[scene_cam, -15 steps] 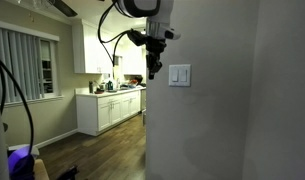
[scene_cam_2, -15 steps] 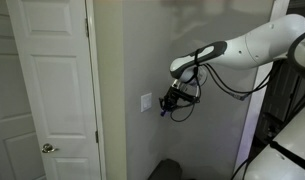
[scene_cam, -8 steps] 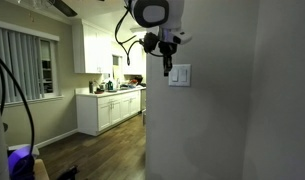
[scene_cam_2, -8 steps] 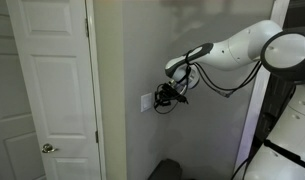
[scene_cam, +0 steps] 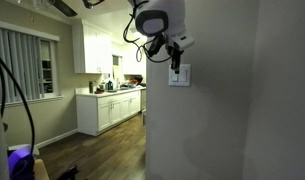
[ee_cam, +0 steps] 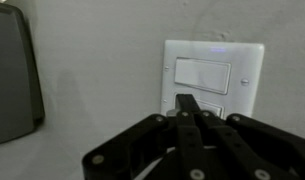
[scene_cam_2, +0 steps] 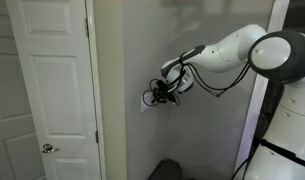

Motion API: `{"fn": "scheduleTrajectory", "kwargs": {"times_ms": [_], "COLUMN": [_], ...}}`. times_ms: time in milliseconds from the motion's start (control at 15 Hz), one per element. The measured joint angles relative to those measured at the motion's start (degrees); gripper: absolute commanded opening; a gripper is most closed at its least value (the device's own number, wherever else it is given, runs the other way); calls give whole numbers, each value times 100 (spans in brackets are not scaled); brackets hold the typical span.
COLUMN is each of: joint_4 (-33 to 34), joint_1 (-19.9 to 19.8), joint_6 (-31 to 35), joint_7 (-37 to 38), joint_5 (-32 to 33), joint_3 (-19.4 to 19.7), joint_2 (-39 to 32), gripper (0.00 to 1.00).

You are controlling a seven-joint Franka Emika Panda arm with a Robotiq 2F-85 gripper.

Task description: Turn on the light

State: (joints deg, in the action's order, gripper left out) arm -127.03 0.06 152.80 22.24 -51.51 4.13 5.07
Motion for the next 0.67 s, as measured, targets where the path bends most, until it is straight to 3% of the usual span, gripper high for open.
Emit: {"fn": "scheduleTrajectory", "kwargs": {"times_ms": [333,667], "joint_4": [57,185], "joint_1": [94,118], "joint_6": [1061,1390], "joint_7": [57,163], "joint_5": [-1033,-1239], "joint_3": [-113,-157], "joint_2": [-174,-369], "gripper": [0,0]}}
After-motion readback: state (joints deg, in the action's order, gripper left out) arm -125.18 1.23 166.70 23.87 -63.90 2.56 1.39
